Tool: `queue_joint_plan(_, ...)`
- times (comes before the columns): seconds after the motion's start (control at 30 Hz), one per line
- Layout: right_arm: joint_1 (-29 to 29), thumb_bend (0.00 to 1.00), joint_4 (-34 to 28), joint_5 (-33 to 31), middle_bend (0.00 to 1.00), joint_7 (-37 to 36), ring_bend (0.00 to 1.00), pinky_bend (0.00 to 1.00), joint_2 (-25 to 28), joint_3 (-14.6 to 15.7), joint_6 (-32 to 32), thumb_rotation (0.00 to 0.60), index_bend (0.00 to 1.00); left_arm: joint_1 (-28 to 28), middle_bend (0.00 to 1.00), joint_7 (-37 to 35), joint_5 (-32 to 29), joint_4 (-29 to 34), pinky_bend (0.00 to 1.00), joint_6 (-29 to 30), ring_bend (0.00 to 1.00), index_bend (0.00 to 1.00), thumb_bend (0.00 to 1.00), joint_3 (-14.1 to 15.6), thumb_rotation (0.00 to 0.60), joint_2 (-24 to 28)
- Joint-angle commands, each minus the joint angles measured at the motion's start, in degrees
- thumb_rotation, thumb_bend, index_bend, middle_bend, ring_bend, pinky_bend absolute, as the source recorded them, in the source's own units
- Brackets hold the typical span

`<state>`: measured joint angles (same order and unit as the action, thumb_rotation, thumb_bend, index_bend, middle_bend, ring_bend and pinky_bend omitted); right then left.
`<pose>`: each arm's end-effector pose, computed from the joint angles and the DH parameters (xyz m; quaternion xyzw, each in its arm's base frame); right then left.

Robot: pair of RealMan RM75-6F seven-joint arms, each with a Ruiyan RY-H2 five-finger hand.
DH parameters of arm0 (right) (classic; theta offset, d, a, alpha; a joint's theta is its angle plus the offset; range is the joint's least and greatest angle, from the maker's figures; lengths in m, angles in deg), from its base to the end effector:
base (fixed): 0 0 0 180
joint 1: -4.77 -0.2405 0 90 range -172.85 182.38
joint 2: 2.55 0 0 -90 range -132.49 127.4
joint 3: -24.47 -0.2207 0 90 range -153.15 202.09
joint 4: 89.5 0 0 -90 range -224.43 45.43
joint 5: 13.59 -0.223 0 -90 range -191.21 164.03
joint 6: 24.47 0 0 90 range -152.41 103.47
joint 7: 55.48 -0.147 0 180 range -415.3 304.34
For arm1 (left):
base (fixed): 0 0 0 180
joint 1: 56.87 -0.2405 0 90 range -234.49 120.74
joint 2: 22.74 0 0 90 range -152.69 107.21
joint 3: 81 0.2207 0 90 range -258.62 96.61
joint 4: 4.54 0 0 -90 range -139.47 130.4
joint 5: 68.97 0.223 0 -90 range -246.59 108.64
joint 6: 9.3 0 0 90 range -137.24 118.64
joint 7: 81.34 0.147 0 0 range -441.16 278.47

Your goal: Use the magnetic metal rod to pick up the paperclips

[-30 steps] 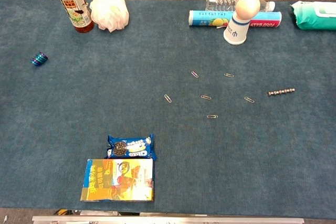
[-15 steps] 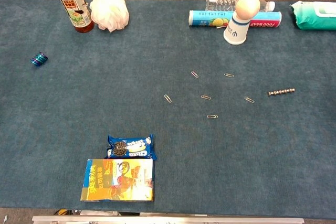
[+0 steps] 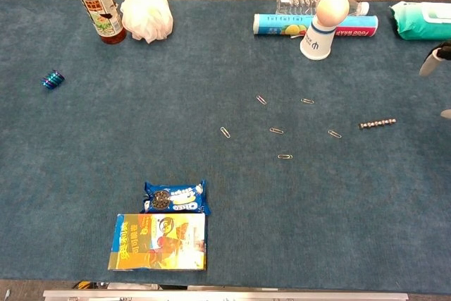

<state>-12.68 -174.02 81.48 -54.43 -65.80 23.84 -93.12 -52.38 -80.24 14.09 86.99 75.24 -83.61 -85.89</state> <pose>-0.2765 -0.2330 0.1008 0.7588 -0.3092 0.3062 0.4847 -0.2980 0.1798 0.1396 -0.5879 -0.3892 -0.3608 0.6105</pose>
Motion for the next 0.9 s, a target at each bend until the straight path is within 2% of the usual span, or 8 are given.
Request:
queue_joint_plan(0.03,-1.36,0.11,1.08,-1.8,0.3,1.45,0.19,0.38,-1.06,-0.34,2.44,0.6,0.4,-0.01,0.47,0.1,-0.11,0.06,0.57,-0.18,0.4,0.4,0.12,0.05,0.6,0.05)
queue_joint_plan(0.2,-2.43,0.15,3.25,-4.61,0.25,2.32,0.15,0.34,-3.66,-0.56,5.33,0.6,0.41,-0.06,0.47,0.35,-0.29,0.14,0.57,-0.4,0.4,0.4,0.12,0.1,0.6,0.1)
queue_joint_plan(0.5,-4.15,0.23,6.6,-6.98,0.24,2.7,0.14,0.32,-7.08,-0.44,9.05,0.6,0.41,-0.19,0.47,0.24,-0.52,0.25,0.57,-0.54,0.39,0.4,0.12,0.12,0.6,0.3)
queue_joint_plan(0.9,-5.95,0.23,10.81,-9.81,0.24,4.64,0.14,0.31,-11.61,0.03,12.75,0.6,0.41,-0.38,0.47,0.56,-0.42,0.47,0.57,-0.55,0.39,0.4,0.12,0.29,0.6,0.43)
